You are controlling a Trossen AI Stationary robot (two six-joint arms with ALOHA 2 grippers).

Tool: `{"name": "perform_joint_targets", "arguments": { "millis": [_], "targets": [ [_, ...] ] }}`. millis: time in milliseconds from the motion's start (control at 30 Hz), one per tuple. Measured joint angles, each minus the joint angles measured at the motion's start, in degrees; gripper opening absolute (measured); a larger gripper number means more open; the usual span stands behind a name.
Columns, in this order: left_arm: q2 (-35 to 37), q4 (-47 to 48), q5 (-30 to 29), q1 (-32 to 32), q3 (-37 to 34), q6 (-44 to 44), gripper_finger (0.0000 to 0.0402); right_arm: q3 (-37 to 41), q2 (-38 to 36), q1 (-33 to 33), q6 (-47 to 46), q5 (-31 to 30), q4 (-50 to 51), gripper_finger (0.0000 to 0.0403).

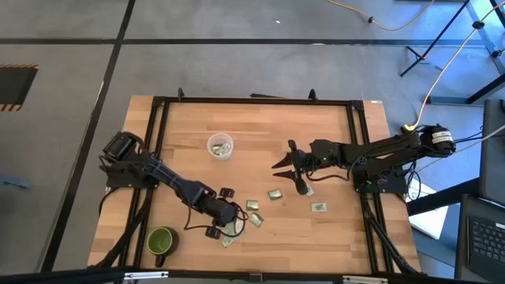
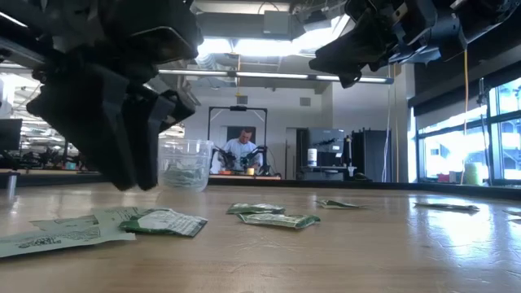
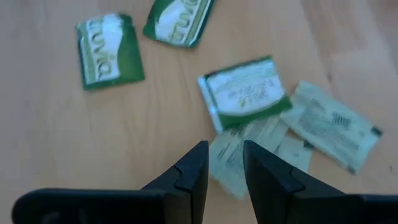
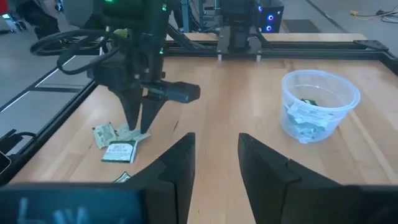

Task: Pick and place Stevia / Truvia into bins
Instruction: Put the light green stevia packet into the transparent container

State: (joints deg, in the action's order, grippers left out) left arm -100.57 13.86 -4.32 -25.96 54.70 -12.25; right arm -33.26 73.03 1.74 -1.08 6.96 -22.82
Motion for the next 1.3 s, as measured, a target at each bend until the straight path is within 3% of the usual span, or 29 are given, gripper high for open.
{"name": "perform_joint_targets", "arguments": {
  "millis": [333,767,1000,1300],
  "targets": [
    [-4.2,-0.7,-0.1,0.0,0.2,-0.1,0.0090,0.0,0.0,0.0,-0.1,0.0,0.0,0.0125],
    [-3.6,2.7,-0.4,0.1,0.1,-0.1,0.0012,0.0,0.0,0.0,0.0,0.0,0.0,0.0125],
    [2.5,7.5,-1.9,0.2,-0.4,-0.6,0.0005,0.0,0.0,0.0,0.0,0.0,0.1,0.0125],
    [12.9,17.6,-13.2,2.3,-0.2,-1.8,0.0005,0.0,0.0,0.0,0.1,0.0,1.3,0.0125]
  ]
}}
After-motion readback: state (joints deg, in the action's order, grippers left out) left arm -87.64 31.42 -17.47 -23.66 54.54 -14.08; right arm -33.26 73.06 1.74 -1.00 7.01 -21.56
